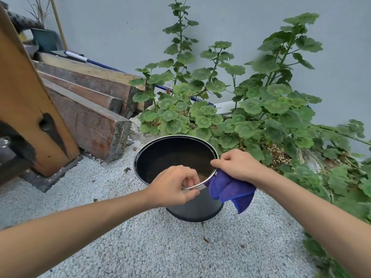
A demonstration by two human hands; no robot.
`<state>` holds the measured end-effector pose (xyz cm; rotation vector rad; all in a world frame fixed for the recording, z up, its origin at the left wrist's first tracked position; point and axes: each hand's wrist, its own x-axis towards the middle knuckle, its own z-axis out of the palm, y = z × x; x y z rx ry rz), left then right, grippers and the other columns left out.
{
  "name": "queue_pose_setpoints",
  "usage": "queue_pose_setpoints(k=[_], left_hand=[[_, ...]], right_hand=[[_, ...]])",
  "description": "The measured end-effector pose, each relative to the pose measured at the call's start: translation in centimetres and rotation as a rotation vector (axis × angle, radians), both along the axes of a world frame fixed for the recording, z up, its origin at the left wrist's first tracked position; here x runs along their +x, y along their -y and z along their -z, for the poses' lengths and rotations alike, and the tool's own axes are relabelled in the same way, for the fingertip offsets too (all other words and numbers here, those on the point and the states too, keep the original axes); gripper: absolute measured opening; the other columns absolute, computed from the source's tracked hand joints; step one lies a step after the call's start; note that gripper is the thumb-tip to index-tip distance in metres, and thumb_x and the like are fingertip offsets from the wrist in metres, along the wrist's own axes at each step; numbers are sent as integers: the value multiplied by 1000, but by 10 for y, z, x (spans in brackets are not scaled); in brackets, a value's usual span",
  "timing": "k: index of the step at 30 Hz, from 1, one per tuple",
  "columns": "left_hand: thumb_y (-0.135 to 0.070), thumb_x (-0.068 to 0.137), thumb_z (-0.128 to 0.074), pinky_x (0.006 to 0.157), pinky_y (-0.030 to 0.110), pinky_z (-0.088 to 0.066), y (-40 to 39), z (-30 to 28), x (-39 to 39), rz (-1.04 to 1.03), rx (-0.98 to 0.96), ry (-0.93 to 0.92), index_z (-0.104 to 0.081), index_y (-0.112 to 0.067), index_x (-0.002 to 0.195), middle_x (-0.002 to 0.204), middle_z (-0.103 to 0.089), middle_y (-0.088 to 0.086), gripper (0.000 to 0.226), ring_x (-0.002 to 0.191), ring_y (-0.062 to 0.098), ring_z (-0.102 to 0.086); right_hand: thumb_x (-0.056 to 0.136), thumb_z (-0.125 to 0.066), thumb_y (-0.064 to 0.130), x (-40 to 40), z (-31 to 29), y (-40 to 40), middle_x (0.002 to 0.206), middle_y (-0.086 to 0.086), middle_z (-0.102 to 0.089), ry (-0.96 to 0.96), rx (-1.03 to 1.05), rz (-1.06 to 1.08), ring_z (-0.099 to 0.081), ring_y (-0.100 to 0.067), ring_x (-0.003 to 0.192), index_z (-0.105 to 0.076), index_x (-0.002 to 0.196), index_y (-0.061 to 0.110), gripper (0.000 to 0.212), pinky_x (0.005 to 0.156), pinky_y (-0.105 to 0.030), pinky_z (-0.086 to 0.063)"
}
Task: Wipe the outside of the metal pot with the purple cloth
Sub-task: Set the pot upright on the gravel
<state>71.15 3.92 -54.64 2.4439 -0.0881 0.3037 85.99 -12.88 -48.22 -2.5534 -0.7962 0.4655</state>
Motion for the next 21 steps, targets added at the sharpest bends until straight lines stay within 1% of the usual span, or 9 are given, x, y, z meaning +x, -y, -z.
queue_pose_setpoints(k=[2, 4, 6, 7, 9, 11, 13, 16, 21], left_hand=[[-53, 80, -70, 76, 29, -48, -10, 2, -5, 32, 29, -15, -65, -30, 80, 78, -65, -14, 24, 87, 5, -55], [-61, 85, -61, 80, 27, -45, -29, 1, -8, -13, -14, 5, -66, -33, 81, 82, -66, -17, 29, 93, 4, -54], [-58, 88, -56, 75, 29, -44, -53, 0, -7, -221, -11, 86, -64, -32, 83, 83, -64, -16, 28, 93, 5, -54], [-55, 90, -55, 70, 30, -44, -66, 0, -5, -362, 56, 106, -61, -30, 84, 82, -62, -15, 27, 90, 9, -54], [-51, 93, -52, 62, 32, -42, -89, 1, 1, -608, 215, -21, -52, -22, 87, 83, -60, -6, 30, 84, 19, -57], [-55, 94, -49, 64, 36, -42, -104, 6, 5, -728, 305, -272, -44, -17, 95, 89, -59, 0, 39, 83, 29, -61], [-55, 95, -48, 67, 38, -45, -112, 12, 6, -764, 331, -393, -41, -14, 101, 93, -61, 7, 42, 85, 34, -63], [-46, 100, -42, 72, 39, -48, -114, 14, 10, -715, 308, -447, -48, -10, 94, 96, -63, 15, 38, 85, 36, -61], [-41, 100, -43, 60, 32, -43, -118, -3, 5, -584, 438, -453, -48, -10, 70, 70, -55, 7, 43, 66, 29, -57]], right_hand=[[90, -63, 47, 7, 6, 8, 61, 1, -46, -38, 13, 11, -46, -17, 61, -47, 62, 20, 42, 60, -33, -35], [90, -62, 45, 11, 10, 15, 62, 1, -44, -66, 16, 28, -43, -17, 59, -46, 63, 20, 40, 59, -33, -34], [91, -61, 45, 13, 13, 20, 62, 1, -45, -54, 9, 31, -43, -17, 59, -46, 63, 21, 40, 59, -33, -35], [91, -60, 46, 14, 15, 21, 61, 1, -46, -48, 11, 36, -44, -17, 59, -46, 62, 21, 41, 59, -33, -35], [91, -62, 51, 14, 17, 20, 59, 2, -47, -38, 12, 52, -45, -15, 58, -45, 59, 21, 47, 57, -32, -35], [89, -63, 59, 13, 18, 18, 55, 4, -48, -3, -23, 63, -48, -15, 56, -41, 55, 20, 57, 55, -31, -36], [87, -63, 60, 13, 18, 16, 54, 4, -51, 43, -71, 73, -54, -19, 60, -42, 53, 19, 57, 56, -31, -38], [82, -60, 55, 11, 18, 14, 59, 1, -58, 127, -142, 99, -65, -27, 70, -47, 53, 17, 49, 59, -32, -44], [74, -54, 58, 5, 21, 8, 67, 0, -59, 413, -254, 114, -60, -30, 66, -56, 61, 14, 46, 63, -33, -48]])
